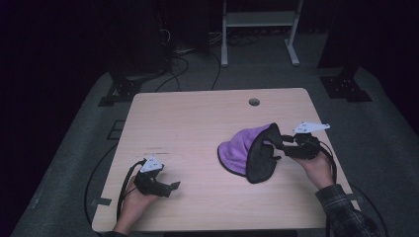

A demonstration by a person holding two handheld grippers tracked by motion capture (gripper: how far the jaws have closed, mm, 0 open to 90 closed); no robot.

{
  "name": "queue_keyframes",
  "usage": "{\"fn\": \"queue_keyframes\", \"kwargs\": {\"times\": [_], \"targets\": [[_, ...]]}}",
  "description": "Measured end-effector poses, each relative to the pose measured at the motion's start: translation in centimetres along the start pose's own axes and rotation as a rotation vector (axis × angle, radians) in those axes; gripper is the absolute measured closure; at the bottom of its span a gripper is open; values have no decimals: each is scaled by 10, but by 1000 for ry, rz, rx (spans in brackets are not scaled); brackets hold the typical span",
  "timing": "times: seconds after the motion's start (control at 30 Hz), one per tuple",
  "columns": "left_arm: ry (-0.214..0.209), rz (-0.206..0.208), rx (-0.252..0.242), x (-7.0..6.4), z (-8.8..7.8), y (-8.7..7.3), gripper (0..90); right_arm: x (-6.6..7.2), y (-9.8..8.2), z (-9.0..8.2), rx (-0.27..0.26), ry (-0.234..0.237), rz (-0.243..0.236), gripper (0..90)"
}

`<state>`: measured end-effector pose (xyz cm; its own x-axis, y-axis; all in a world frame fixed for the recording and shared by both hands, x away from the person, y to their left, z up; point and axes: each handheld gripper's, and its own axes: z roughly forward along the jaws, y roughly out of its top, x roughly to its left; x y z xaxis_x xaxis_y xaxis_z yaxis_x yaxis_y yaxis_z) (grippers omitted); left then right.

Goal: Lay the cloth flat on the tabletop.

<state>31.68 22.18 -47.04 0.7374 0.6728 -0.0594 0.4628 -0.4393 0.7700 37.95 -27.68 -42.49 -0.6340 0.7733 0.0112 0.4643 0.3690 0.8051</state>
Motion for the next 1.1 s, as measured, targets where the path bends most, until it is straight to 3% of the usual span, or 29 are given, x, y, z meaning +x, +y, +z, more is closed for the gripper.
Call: {"fn": "queue_keyframes", "kwargs": {"times": [0.23, 0.4, 0.53, 0.8, 0.87, 1.1], "targets": [[-67, 27, -36, -20, 14, 20, 148, 3, -10, -3, 16, 22, 3, 459], [-117, 78, -68, -45, 32, 42, 230, 2, -14, 1, 28, 33, 7, 437], [-161, 108, -64, -63, 50, 55, 287, 5, -14, 5, 43, 42, 4, 432], [-218, 127, -56, -90, 79, 78, 280, 7, -14, 8, 49, 49, -8, 429], [-239, 147, -43, -101, 94, 85, 277, 8, -15, 9, 50, 52, -13, 429], [-252, 173, -7, -120, 126, 97, 272, 8, -15, 9, 51, 58, -16, 429]]}}
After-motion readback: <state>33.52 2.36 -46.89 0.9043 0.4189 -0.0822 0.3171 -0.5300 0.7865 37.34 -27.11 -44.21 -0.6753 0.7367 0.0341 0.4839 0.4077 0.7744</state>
